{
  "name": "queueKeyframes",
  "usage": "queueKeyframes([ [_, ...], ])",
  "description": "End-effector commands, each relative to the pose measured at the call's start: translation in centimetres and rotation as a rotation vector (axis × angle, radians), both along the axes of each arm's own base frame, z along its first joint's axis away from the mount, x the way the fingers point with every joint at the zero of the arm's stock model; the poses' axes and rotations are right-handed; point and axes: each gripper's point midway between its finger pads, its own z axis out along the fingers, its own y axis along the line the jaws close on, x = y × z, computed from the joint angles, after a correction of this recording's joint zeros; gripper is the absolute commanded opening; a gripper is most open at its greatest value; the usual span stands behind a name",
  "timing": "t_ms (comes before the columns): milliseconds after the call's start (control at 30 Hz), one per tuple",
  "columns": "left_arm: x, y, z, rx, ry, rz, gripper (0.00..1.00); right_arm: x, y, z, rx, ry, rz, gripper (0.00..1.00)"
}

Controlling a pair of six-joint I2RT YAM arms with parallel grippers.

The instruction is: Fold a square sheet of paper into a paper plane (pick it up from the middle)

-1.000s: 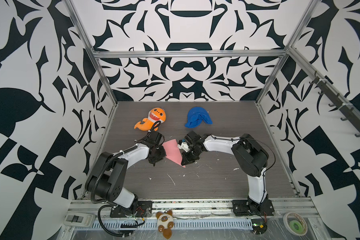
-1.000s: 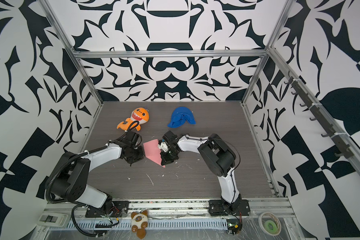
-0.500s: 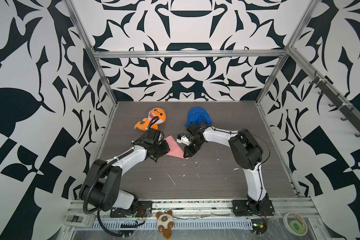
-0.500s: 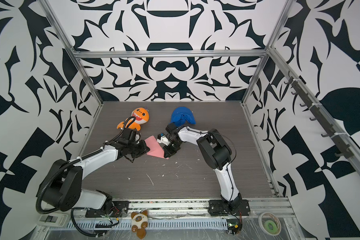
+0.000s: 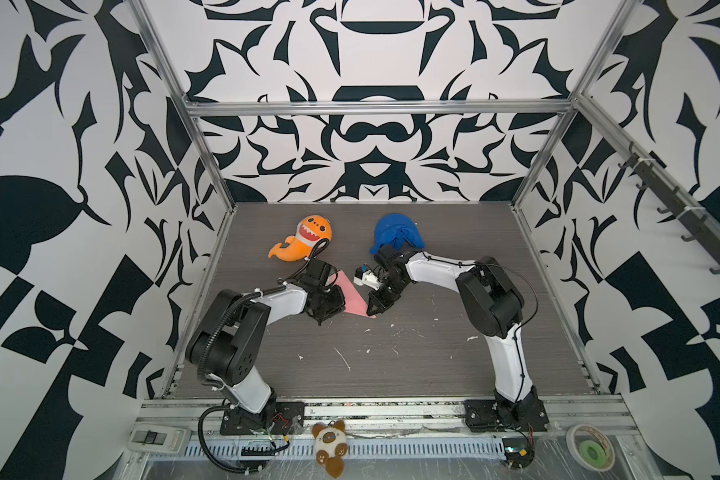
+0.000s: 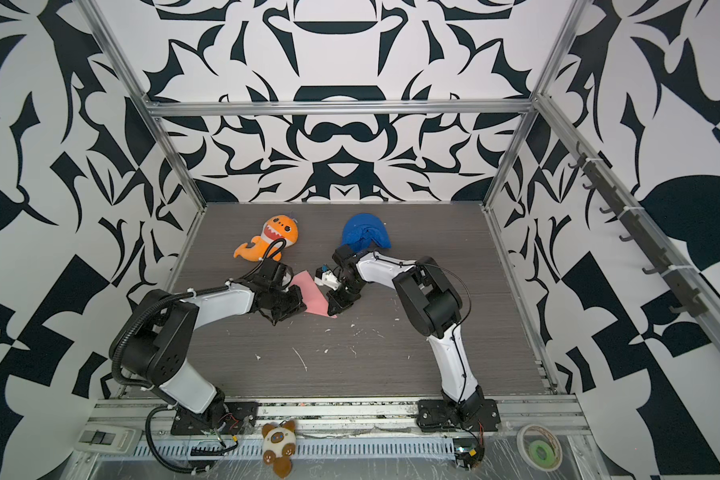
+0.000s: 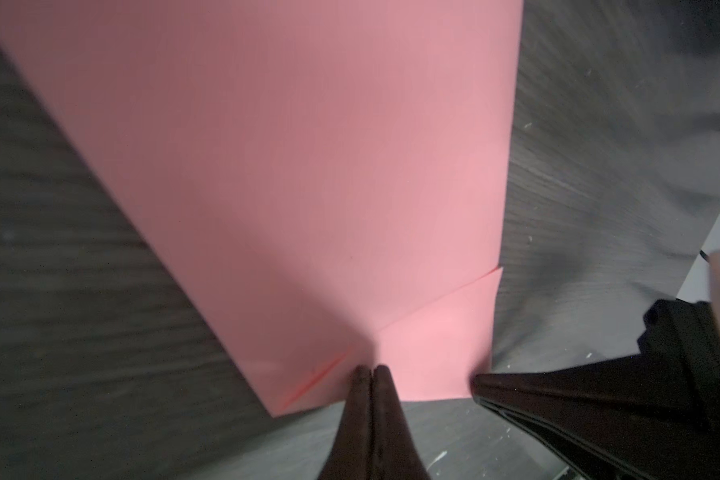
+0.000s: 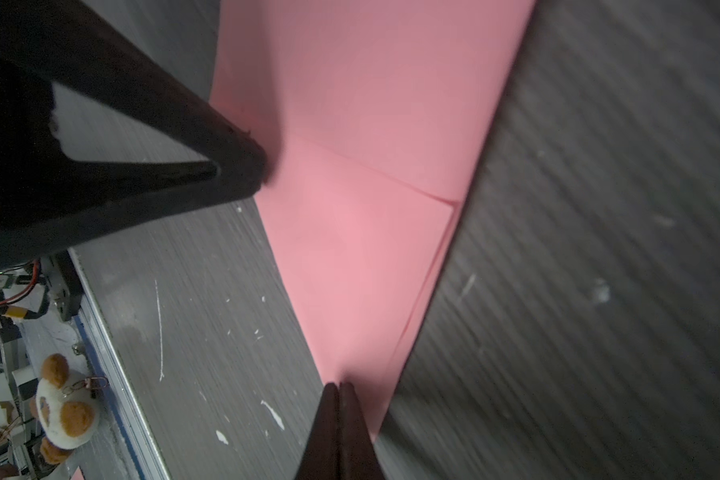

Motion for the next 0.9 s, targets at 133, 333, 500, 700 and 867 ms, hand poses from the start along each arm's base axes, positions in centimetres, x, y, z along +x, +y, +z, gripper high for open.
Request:
queueKeyframes([
  [133, -1.7, 2.6, -2.5, 0.177, 0.127, 0.037, 0.02, -0.2, -1.4, -0.4, -0.043, 0.031, -0.053, 0.06],
  [333, -2.4, 3.2, -3.1, 0.206, 0.152, 0.047, 0.02, -0.9, -4.2, -0.5, -0.064, 0.060, -0.145, 0.06],
  [500, -1.7, 2.4, -2.3, 0.171, 0.130, 0.036, 0.02, -1.0, -4.4, 1.2, -0.025, 0.021, -0.171, 0.07],
  [700, -0.8, 1.4, -1.1, 0.121, 0.097, 0.026, 0.05, 1.6, -1.9, 5.1, 0.149, -0.124, -0.268, 0.16],
  [867, -0.6, 1.0, -0.7, 0.101, 0.083, 0.017, 0.06, 3.0, 1.5, 5.7, 0.221, -0.144, -0.310, 0.19],
])
